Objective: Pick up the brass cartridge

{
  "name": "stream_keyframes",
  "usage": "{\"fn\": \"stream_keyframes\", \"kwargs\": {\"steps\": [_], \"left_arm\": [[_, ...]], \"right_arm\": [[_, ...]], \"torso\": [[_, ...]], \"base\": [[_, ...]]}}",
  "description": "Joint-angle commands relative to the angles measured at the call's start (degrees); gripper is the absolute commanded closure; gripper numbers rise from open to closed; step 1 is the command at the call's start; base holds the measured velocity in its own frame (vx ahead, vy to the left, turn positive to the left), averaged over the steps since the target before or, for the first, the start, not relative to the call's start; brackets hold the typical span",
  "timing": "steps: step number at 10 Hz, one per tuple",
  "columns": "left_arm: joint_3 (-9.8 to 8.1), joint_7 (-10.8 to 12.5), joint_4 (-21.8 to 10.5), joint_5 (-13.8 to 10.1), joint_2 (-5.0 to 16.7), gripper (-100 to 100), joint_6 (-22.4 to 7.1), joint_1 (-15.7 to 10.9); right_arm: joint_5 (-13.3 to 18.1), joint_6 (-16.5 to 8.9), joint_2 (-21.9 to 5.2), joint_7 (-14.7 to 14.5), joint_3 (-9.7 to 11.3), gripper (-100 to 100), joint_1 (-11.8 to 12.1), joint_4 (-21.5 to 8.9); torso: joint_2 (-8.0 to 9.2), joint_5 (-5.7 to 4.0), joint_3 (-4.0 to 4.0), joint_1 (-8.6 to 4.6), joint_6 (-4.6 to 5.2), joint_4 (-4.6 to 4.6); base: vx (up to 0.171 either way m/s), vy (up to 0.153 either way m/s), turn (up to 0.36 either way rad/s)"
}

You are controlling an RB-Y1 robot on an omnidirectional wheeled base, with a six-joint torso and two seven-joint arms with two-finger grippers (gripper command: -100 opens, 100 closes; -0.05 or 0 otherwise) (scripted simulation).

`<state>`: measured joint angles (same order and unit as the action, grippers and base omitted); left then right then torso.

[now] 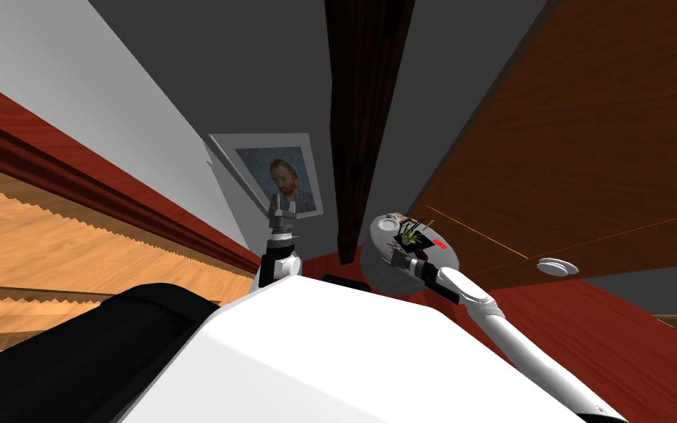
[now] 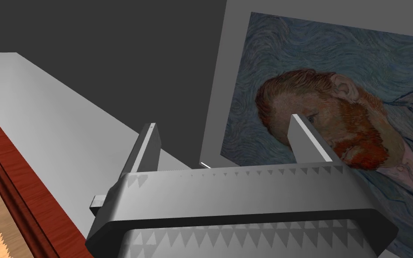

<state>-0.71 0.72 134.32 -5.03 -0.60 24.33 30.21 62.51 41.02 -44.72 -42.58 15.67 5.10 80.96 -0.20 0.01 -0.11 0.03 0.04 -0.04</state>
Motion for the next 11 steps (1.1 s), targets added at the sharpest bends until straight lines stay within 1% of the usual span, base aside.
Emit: {"fn": "stream_keyframes", "kwargs": {"steps": [1,2,3,4,5,6,9,10,11], "left_arm": [[0.00,0.0,0.0,0.0,0.0,0,0.0,0.0],[0.00,0.0,0.0,0.0,0.0,0,0.0,0.0],[0.00,0.0,0.0,0.0,0.0,0,0.0,0.0],[0.00,0.0,0.0,0.0,0.0,0,0.0,0.0],[0.00,0.0,0.0,0.0,0.0,0,0.0,0.0],[0.00,0.0,0.0,0.0,0.0,0,0.0,0.0],[0.00,0.0,0.0,0.0,0.0,0,0.0,0.0],[0.00,0.0,0.0,0.0,0.0,0,0.0,0.0],[0.00,0.0,0.0,0.0,0.0,0,0.0,0.0]], "right_arm": [[1.8,0.5,-0.5,-1.0,0.6,-100,-0.8,-1.8],[4.1,1.0,-2.1,-1.8,2.0,-100,-1.9,-3.9],[4.4,1.0,-2.1,-1.8,2.0,-100,-1.9,-3.9],[6.9,1.3,-3.7,-2.6,3.3,-100,-2.9,-5.8],[8.4,1.6,-5.2,-3.2,4.6,-100,-3.9,-7.7],[9.2,1.6,-5.2,-3.2,4.6,-100,-3.9,-7.7],[14.7,2.3,-9.0,-4.6,8.4,-100,-6.5,-12.6],[15.1,2.3,-9.0,-4.6,8.4,-100,-6.5,-12.6],[16.7,2.4,-10.1,-4.9,9.6,-100,-7.3,-14.0]], "torso": [[0.00,0.00,0.00,0.00,0.00,0.00],[0.00,-0.01,0.00,-0.02,0.03,0.00],[-0.02,-0.01,-0.01,-0.02,0.01,-0.01],[-0.01,-0.01,-0.01,-0.02,0.03,-0.01],[-0.09,0.00,-0.05,0.00,0.01,-0.02],[-0.20,0.00,-0.11,-0.01,0.00,-0.04],[-0.12,0.01,-0.08,0.04,0.02,-0.03],[-0.24,0.02,-0.14,0.08,0.01,-0.05],[-0.19,0.01,-0.12,0.04,0.04,-0.05]], "base": [[0.044,0.007,0.054],[0.051,0.007,0.107],[0.047,0.004,0.043],[0.071,0.015,0.070],[0.103,0.010,0.133],[0.075,0.004,0.046],[0.089,0.026,0.074],[0.097,0.018,0.033],[0.084,0.016,0.043]]}}
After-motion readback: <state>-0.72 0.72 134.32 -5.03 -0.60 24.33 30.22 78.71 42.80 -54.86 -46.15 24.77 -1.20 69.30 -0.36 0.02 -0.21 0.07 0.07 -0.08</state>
